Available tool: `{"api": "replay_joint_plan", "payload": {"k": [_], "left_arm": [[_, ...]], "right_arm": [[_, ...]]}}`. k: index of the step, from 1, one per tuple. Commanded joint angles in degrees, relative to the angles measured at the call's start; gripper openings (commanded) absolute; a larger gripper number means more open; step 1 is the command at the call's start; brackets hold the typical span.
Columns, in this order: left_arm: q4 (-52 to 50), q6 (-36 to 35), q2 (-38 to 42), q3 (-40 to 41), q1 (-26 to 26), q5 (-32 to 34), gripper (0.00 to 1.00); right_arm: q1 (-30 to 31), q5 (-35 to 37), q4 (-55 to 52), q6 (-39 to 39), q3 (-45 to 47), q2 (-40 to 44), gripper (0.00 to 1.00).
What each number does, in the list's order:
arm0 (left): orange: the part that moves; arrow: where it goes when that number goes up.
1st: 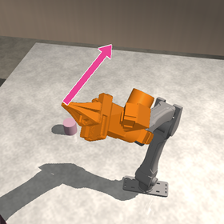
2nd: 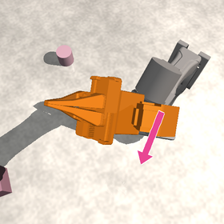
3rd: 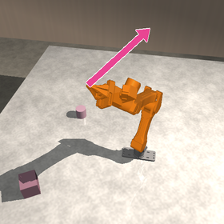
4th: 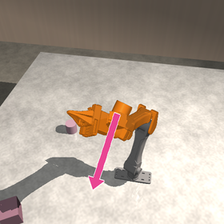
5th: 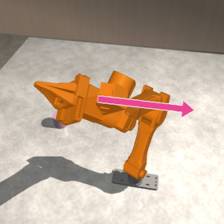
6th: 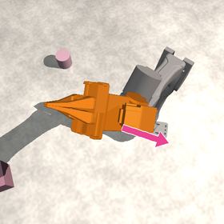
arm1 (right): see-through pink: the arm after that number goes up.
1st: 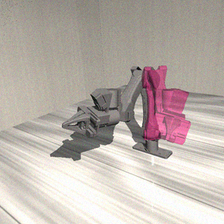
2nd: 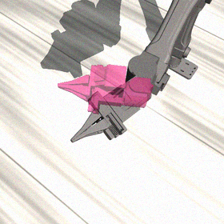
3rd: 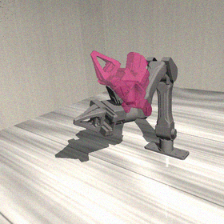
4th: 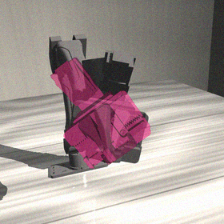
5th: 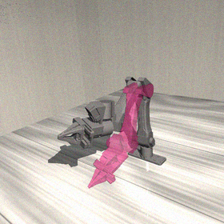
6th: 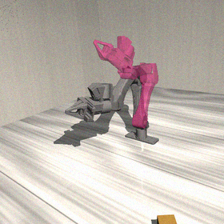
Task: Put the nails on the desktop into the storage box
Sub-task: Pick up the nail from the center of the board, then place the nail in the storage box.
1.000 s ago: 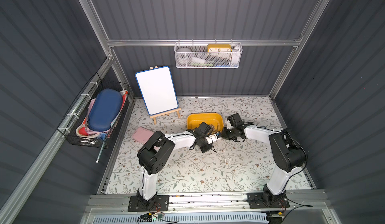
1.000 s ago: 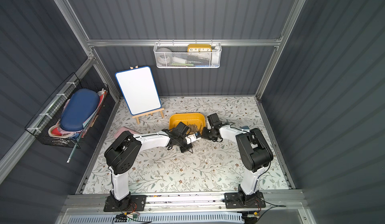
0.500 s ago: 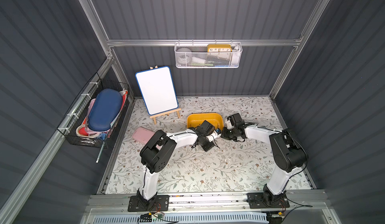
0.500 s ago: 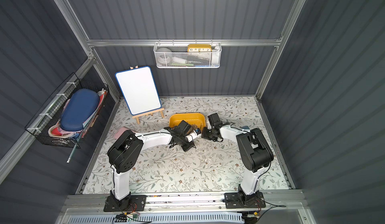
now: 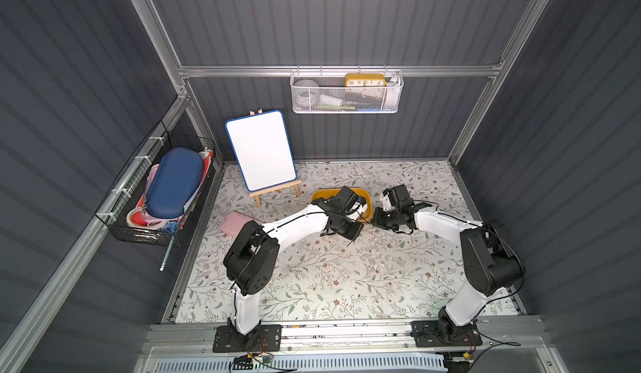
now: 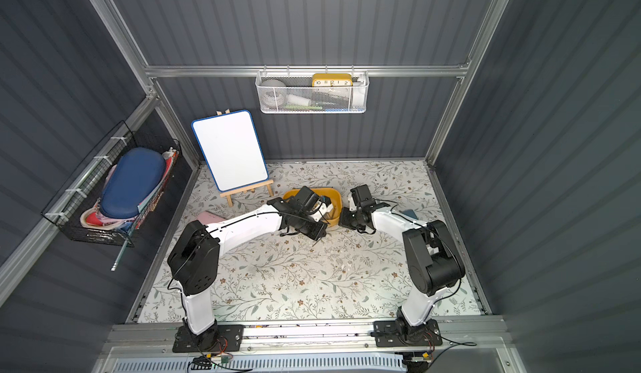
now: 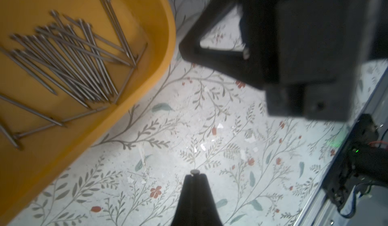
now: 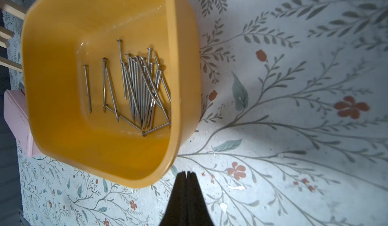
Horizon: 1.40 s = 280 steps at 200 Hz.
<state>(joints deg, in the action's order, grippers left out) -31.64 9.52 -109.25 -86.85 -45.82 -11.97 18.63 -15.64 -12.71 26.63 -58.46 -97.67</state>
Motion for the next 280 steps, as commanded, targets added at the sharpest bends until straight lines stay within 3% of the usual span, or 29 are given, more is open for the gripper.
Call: {"api": "replay_joint_plan", "payload": {"k": [1,52,105,267,280], "left_arm": [[-4.70,4.95,-0.52,-7.08,2.02,1.48,0.00],[-4.59,8.10,-9.15,-16.27,11.50,4.65,0.00],[1.63,14.54,-12.43,-11.93,15.42,6.96,0.00],[6.41,22.20,-14.69,-7.33,17.35,11.84,0.00],[6.59,22.72,-14.61,-7.03,17.35,12.40,0.05]], "right_arm": [[-0.68,-0.34,-1.87,0.46,0.97,1.92,0.00],[-1.84,-0.47,-3.87,-0.05,2.44,4.69,0.01],[-2.26,-0.49,-5.18,-1.01,3.35,6.26,0.01],[-2.74,-1.28,-4.91,-2.37,4.23,5.20,0.03],[-2.72,-1.35,-4.92,-2.37,4.23,5.07,0.03]]}}
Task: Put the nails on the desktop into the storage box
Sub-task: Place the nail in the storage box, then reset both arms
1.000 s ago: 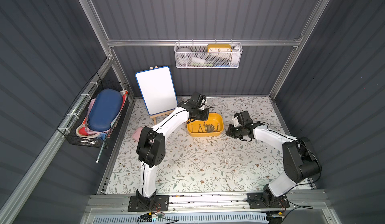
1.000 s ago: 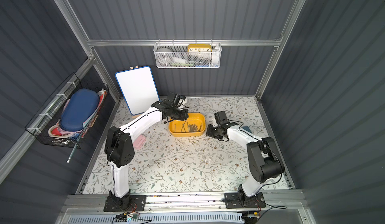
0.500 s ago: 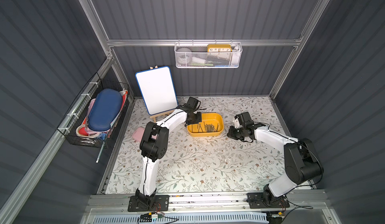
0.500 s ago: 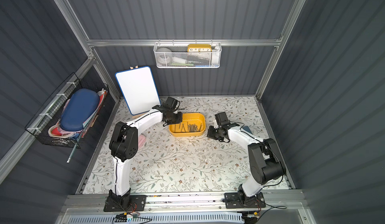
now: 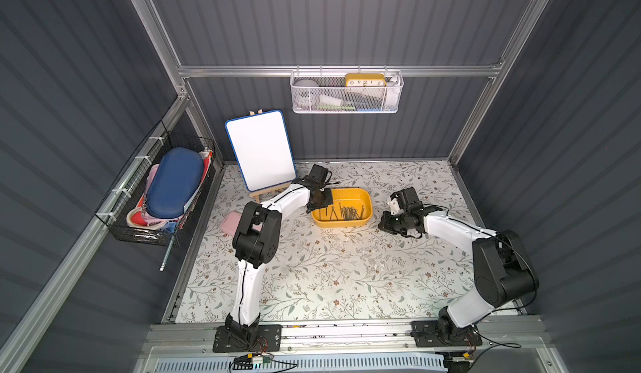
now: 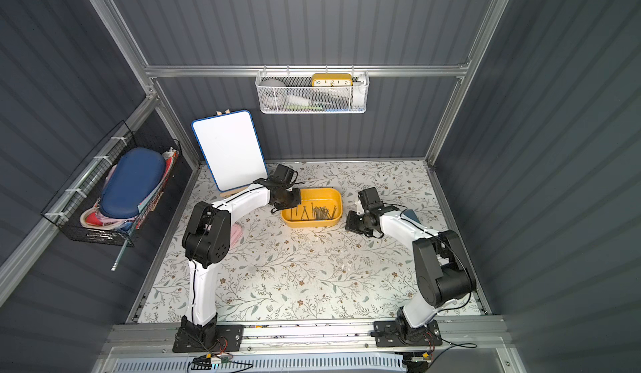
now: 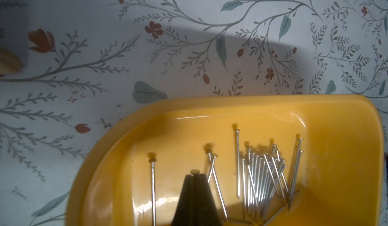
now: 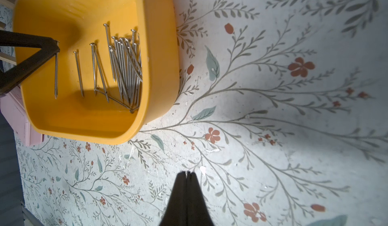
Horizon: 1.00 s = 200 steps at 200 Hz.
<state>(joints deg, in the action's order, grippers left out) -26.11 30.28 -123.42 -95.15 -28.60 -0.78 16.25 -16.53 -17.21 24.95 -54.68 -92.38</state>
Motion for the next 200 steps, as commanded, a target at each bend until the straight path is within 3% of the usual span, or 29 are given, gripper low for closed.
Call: {"api": "replay_joint_plan", "payload": {"k": [1,33,81,119,137,141,143,145,147,171,200], "left_arm": [[1.06,2.05,-0.43,1.28,0.08,1.26,0.05],[2.20,2.23,1.13,1.55,0.08,3.57,0.30],[2.11,2.60,7.19,1.34,-0.64,3.78,0.40],[5.44,-0.91,18.93,4.24,-0.93,2.24,0.45],[11.56,-7.98,28.19,10.62,-0.87,4.89,0.53],[13.01,-9.31,30.33,12.21,-0.89,5.90,0.56],[13.47,-9.88,31.41,13.11,-0.79,6.47,0.58],[14.14,-10.42,32.19,14.04,-0.72,7.72,0.59],[14.57,-10.90,33.39,14.87,-0.68,8.88,0.61],[18.27,-18.54,42.58,23.71,0.17,19.17,0.98],[20.42,-20.25,47.52,31.09,3.33,27.48,0.99]], "right_arm": [[-0.34,-0.44,-0.39,-0.74,0.45,-0.20,0.04],[-0.34,-0.42,-0.54,-0.65,0.62,0.29,0.10],[-0.43,0.46,-1.06,-1.13,0.62,3.16,0.12],[-1.59,4.16,-2.23,-5.32,0.70,11.31,0.23],[-2.85,8.52,-1.95,-8.46,2.18,17.82,0.41],[-3.05,9.90,-1.57,-9.37,2.69,19.36,0.59],[-3.06,10.68,-1.46,-9.85,2.96,19.94,0.79],[-3.13,11.51,-1.12,-10.30,3.23,20.50,0.92],[-3.15,12.40,-0.71,-10.83,3.60,21.39,0.97],[-5.15,20.91,1.42,-16.47,5.82,28.05,0.99],[-10.66,28.84,5.63,-15.57,9.43,31.86,0.99]]}}
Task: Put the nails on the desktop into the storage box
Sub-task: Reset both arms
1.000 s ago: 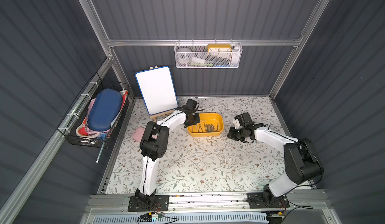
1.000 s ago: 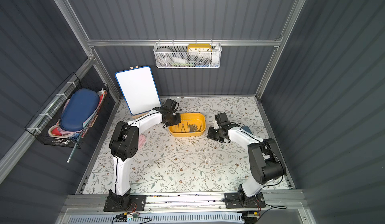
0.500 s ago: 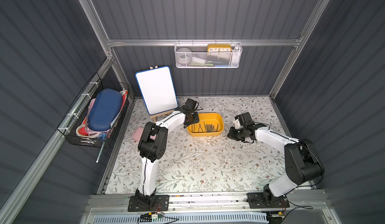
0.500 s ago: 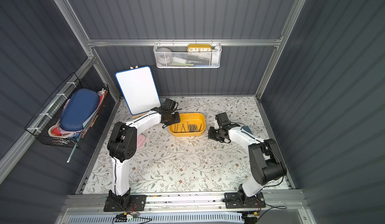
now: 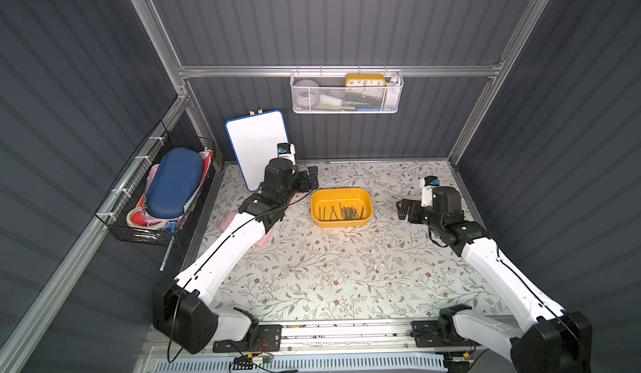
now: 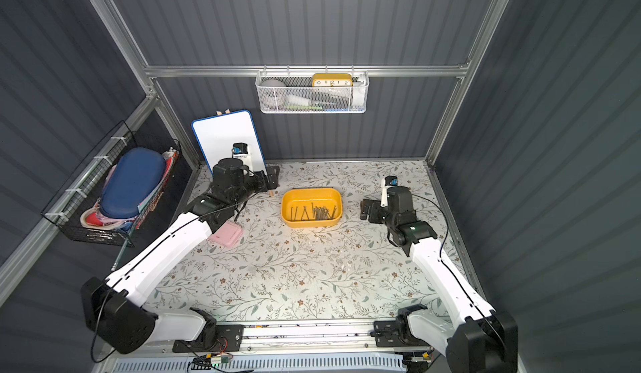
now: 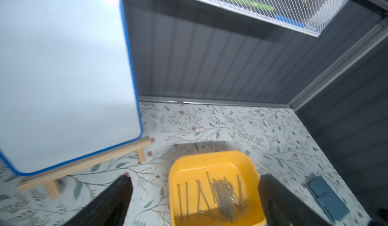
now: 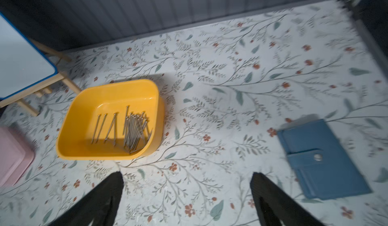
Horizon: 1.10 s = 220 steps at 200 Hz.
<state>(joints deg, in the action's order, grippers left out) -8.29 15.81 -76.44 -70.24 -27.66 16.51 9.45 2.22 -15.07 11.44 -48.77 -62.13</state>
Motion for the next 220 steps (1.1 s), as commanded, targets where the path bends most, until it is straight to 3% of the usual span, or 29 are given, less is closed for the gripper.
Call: {"api": "replay_joint_plan", "payload": {"k": [1,32,63,88,124,148,165,186,193,205,220], "left_arm": [[2.90,-5.87,0.71,6.52,2.50,10.46,1.00],[15.35,-8.96,4.10,19.54,7.10,13.78,1.00],[31.75,-13.26,7.63,33.86,10.30,12.56,0.99],[44.24,-19.49,8.05,43.08,11.90,10.68,0.99],[59.26,-19.92,2.33,49.02,13.56,9.83,1.00],[69.10,-21.67,-5.30,50.20,14.68,8.18,1.00],[75.76,-23.19,-11.34,50.25,15.69,7.55,0.99],[80.11,-22.47,-18.24,49.64,17.28,3.47,0.99],[85.07,-25.12,-20.06,49.48,17.67,2.45,1.00],[75.89,-20.48,-18.01,47.89,19.47,-1.02,1.00],[80.54,-19.08,-20.36,49.60,22.30,-6.13,0.99]], "right_arm": [[-3.98,10.30,3.83,-2.01,3.78,1.72,0.99],[-9.33,12.95,14.05,-3.40,11.43,5.37,0.99],[-11.00,16.45,25.86,-5.39,20.78,7.60,0.99],[-11.91,13.16,33.34,-4.84,26.18,7.96,0.99],[-12.60,14.71,51.87,-5.45,33.79,-0.55,0.99],[-13.02,15.81,61.78,-6.21,33.39,-10.39,0.99],[-13.36,15.92,60.50,-8.42,30.03,-14.21,0.99],[-13.94,13.54,50.58,-7.74,26.06,-13.24,0.99],[-13.96,11.52,50.08,-7.91,26.28,-12.63,0.99],[-13.93,9.67,51.54,-8.03,27.22,-12.25,0.99],[-13.98,8.67,51.29,-3.20,27.73,-11.45,0.99]]}}
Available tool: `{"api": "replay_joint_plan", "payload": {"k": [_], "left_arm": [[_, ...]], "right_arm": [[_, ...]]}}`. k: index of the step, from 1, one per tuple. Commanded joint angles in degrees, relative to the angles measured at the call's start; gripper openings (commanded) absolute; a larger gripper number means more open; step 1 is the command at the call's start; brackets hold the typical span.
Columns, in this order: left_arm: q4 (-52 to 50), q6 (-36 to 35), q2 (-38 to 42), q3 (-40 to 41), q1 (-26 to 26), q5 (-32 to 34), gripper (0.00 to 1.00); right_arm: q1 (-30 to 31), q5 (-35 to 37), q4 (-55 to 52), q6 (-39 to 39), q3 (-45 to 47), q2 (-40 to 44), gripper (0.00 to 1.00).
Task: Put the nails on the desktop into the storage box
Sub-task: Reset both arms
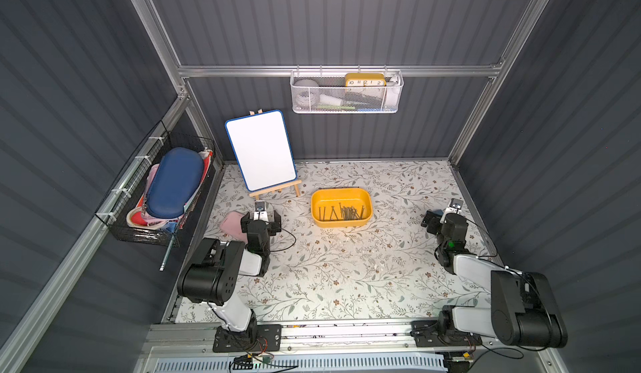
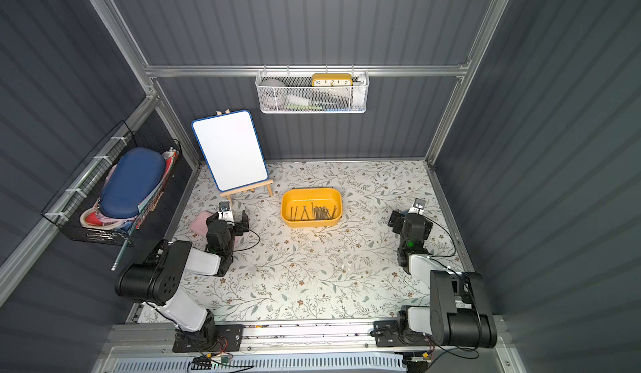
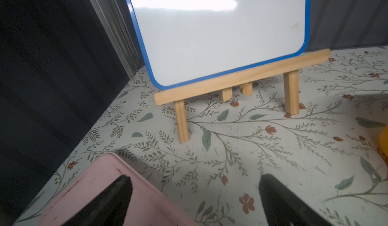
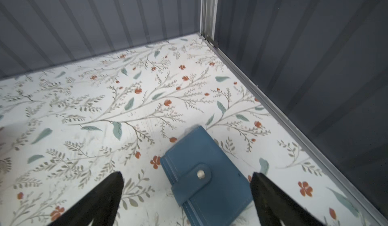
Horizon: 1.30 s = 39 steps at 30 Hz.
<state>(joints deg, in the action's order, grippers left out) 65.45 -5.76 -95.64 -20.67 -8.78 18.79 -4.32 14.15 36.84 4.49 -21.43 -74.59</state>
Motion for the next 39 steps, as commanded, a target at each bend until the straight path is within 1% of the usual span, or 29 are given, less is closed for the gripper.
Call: {"api": "replay_joint_plan", "payload": {"k": [1,2,3,4,5,6,7,9,10,12,13,17,19,28,32,39], "left_arm": [[6.88,2.33,-1.46,0.11,3.50,-8.50,0.99],[13.10,-0.30,-3.10,0.48,3.74,-8.26,0.99],[9.84,1.82,-2.34,0.29,3.84,-8.63,0.99],[5.50,3.19,-1.20,-0.54,4.16,-9.16,0.99],[9.29,2.32,-2.31,-0.02,4.47,-9.77,0.99],[8.91,2.36,-2.33,-0.05,4.47,-9.91,1.00],[5.55,3.28,-1.37,-0.56,4.68,-10.26,0.99],[8.27,2.70,-2.22,-0.17,4.91,-10.47,1.00],[6.05,3.12,-1.57,-0.52,4.91,-10.44,1.00],[7.61,2.91,-2.07,-0.26,5.00,-10.33,0.99],[6.59,3.04,-1.72,-0.38,4.97,-10.48,1.00],[6.46,3.17,-1.64,-0.46,5.00,-10.46,0.99],[6.82,3.03,-1.73,-0.41,4.93,-10.34,1.00],[6.70,2.95,-1.65,-0.30,4.99,-10.44,1.00],[6.69,3.03,-1.66,-0.30,4.95,-10.43,0.99],[6.70,3.03,-1.66,-0.34,5.00,-10.42,0.99]], "right_arm": [[-0.19,-3.61,-0.31,4.11,0.54,1.01,0.99],[-0.21,-7.63,2.94,4.17,1.60,0.51,0.99],[-0.19,-10.18,5.10,3.29,1.91,-0.56,0.99],[-0.08,-10.40,8.30,2.81,1.98,-2.73,0.99],[-0.16,-9.20,10.93,3.24,1.66,-5.95,0.99],[-0.14,-9.29,12.26,3.08,1.11,-8.56,0.99],[0.05,-12.45,14.40,1.76,1.04,-11.32,0.99],[0.95,-11.65,22.19,1.29,1.07,-16.12,0.99],[0.98,-11.29,20.92,1.40,1.43,-15.16,0.99],[0.99,-11.49,12.31,1.32,-0.63,-12.53,0.99],[1.07,-11.04,10.17,1.39,-1.11,-11.73,0.99],[1.06,-11.28,18.37,1.21,0.67,-14.48,0.99],[1.11,-11.25,19.92,1.27,1.04,-14.97,0.99],[1.15,-11.58,17.46,0.85,0.43,-14.18,0.99],[1.25,-17.52,15.92,-1.47,-0.96,-14.84,0.99],[1.24,-17.25,15.81,-1.32,-0.88,-14.67,0.99]]}}
